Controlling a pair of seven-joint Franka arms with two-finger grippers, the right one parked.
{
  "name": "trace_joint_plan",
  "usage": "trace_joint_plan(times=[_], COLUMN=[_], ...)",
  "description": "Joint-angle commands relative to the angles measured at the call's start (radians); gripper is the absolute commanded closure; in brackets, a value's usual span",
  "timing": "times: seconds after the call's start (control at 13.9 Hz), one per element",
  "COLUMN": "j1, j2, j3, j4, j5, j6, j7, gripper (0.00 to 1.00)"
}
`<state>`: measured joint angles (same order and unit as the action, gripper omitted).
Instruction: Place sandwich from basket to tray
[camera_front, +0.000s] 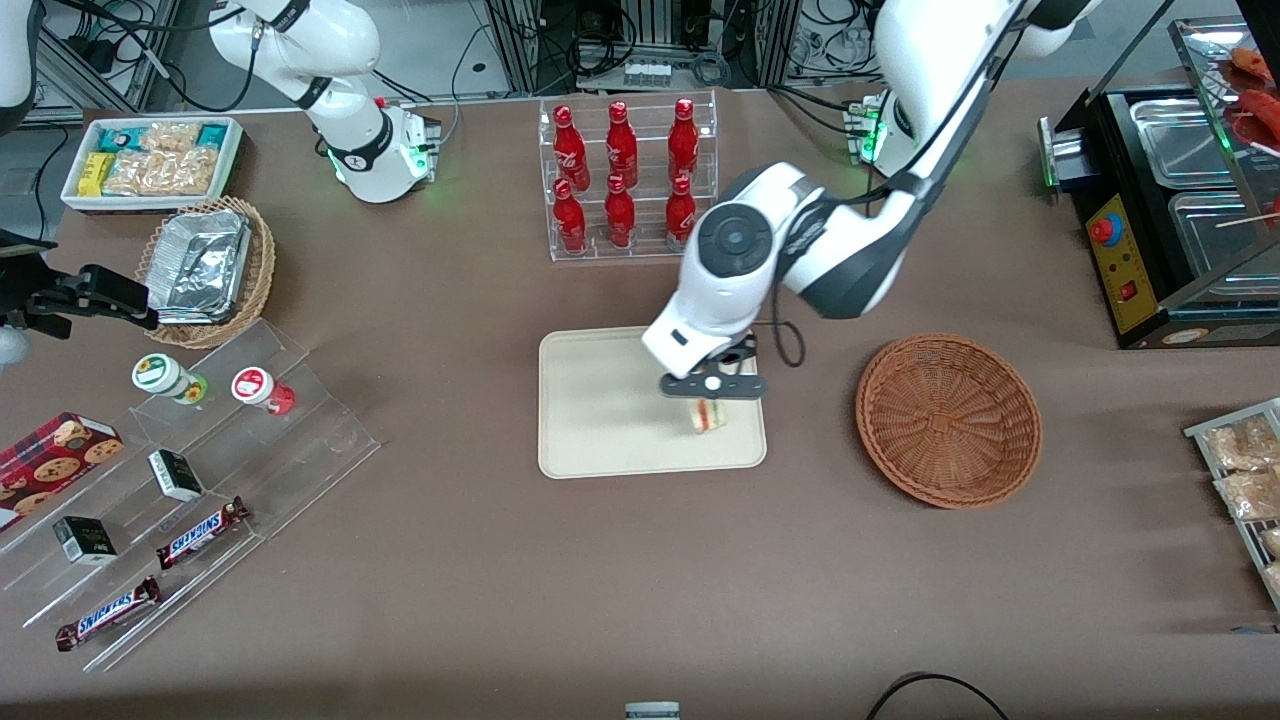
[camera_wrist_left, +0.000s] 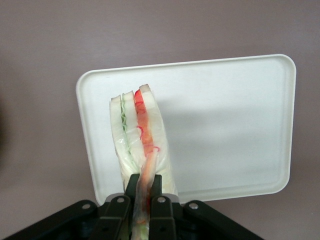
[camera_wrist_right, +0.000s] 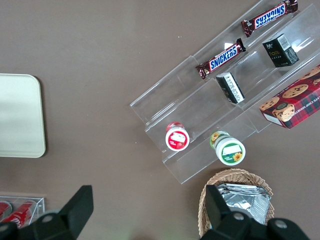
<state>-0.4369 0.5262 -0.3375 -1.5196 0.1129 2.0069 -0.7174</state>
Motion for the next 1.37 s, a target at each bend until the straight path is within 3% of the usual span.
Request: trace_joint_plan(times=[0.0,0.36,0.86,0.94,1.08,1.15,1.29], j1=[-0.052,-0.091,-0.109,-0.109,-0.109,-0.109,-0.106], j2=[0.083,0.165,0.232,0.235,0.235,0.233,0.221], j3=[0.008,0.011,0.014,0.014,0.014,0.014,0.014], j4=[0.071,0.085,0.085,0.085,0.085,0.085,0.088], j5=[0.047,0.112,0.134,0.133,0.133,0.134,0.134], j6=[0.03,0.118,0.219,0.219,0.219,0.219,0.21], j7=[-0.011,-0.013,-0.033,-0.034,-0.033,-0.031,-0.031], gripper=[1.0,1.0,1.0,0.83,0.12,0.02,0.01])
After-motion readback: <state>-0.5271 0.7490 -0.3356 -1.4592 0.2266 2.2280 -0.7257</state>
